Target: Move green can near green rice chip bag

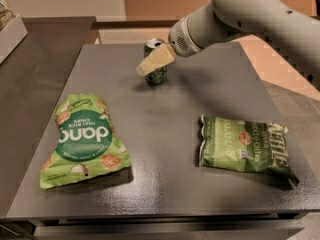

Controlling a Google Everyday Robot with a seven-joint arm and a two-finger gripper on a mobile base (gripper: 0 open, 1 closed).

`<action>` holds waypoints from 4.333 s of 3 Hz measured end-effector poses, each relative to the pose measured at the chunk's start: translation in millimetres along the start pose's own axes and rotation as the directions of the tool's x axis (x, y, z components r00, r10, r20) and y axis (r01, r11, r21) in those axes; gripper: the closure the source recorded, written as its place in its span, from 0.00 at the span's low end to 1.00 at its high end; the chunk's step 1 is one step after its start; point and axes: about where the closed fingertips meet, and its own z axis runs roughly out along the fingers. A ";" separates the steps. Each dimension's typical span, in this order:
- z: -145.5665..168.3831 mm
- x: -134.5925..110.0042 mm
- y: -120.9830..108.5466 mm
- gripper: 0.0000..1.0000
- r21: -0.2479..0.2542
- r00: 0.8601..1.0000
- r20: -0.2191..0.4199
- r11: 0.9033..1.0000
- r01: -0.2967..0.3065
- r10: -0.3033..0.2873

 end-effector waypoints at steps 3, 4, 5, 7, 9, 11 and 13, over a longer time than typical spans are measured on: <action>23.2 -5.1 -11.0 0.35 0.014 0.999 0.028 0.999 -0.035 0.035; 22.7 -4.7 -11.3 0.59 0.016 0.999 0.035 1.000 -0.024 0.023; 15.2 -9.6 -3.8 0.82 -0.008 0.999 0.044 1.000 0.019 -0.019; -15.6 -22.3 41.1 1.00 -0.147 0.979 0.131 0.974 0.172 -0.153; -38.4 -14.9 96.8 1.00 -0.278 0.954 0.176 0.918 0.285 -0.243; -50.2 0.0 146.9 1.00 -0.389 0.941 0.178 0.857 0.337 -0.289; -42.4 12.8 171.2 0.82 -0.448 0.942 0.172 0.828 0.336 -0.289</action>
Offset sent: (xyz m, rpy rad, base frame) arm 0.0271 0.0101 -0.0099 0.0449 -0.0030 -0.0491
